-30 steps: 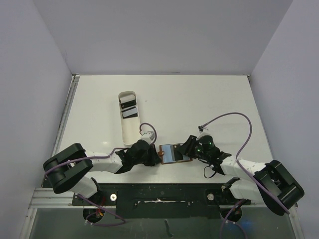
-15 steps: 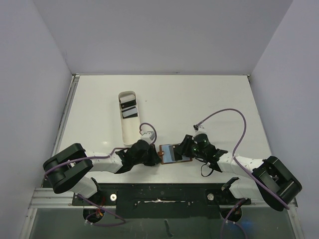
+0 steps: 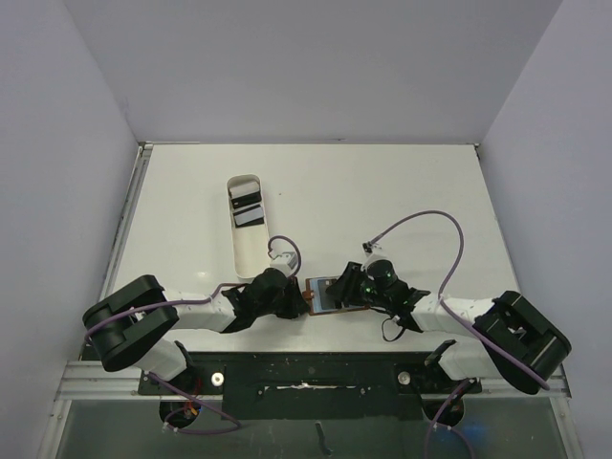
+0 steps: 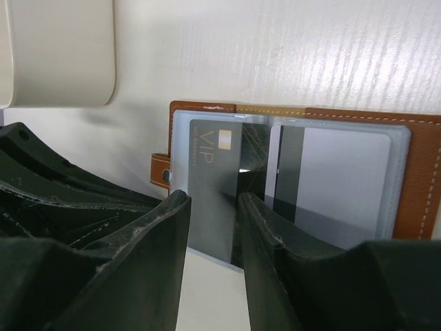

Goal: Put the credit cards into the card holder
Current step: Insert the credit card into the card holder.

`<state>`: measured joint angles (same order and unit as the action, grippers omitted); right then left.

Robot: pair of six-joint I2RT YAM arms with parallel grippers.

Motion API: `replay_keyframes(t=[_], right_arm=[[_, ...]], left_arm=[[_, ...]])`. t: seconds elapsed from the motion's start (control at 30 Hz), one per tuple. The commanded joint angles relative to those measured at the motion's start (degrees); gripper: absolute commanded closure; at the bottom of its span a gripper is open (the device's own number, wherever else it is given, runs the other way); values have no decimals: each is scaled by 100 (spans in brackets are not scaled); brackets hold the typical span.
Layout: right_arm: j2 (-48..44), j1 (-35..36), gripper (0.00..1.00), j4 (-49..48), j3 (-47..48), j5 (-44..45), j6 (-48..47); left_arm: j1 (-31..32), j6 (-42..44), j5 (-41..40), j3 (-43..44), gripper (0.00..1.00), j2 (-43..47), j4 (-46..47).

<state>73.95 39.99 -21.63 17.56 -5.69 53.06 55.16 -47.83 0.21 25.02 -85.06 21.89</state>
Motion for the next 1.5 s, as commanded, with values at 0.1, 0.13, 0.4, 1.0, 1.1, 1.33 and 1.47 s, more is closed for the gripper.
replay_keyframes(t=[0.1, 0.13, 0.4, 1.0, 1.1, 1.33, 1.47], right_arm=[[14, 101, 64, -595, -81, -140, 255], [-39, 114, 64, -484, -61, -106, 250], [-398, 179, 63, 841, 356, 635, 29], [291, 481, 60, 849, 734, 776, -110], [282, 492, 60, 514, 587, 578, 63], [106, 493, 61, -326, 215, 274, 341], [51, 475, 62, -391, 149, 224, 407]], left_arm=[[22, 81, -177, 205, 99, 124, 28], [22, 87, -186, 199, 99, 139, 26], [22, 88, -243, 184, 99, 210, 21], [21, 112, -216, 226, 98, 77, 10], [22, 129, -227, 238, 98, 77, -15], [22, 128, -258, 241, 98, 104, -33], [22, 134, -274, 236, 99, 182, -77]])
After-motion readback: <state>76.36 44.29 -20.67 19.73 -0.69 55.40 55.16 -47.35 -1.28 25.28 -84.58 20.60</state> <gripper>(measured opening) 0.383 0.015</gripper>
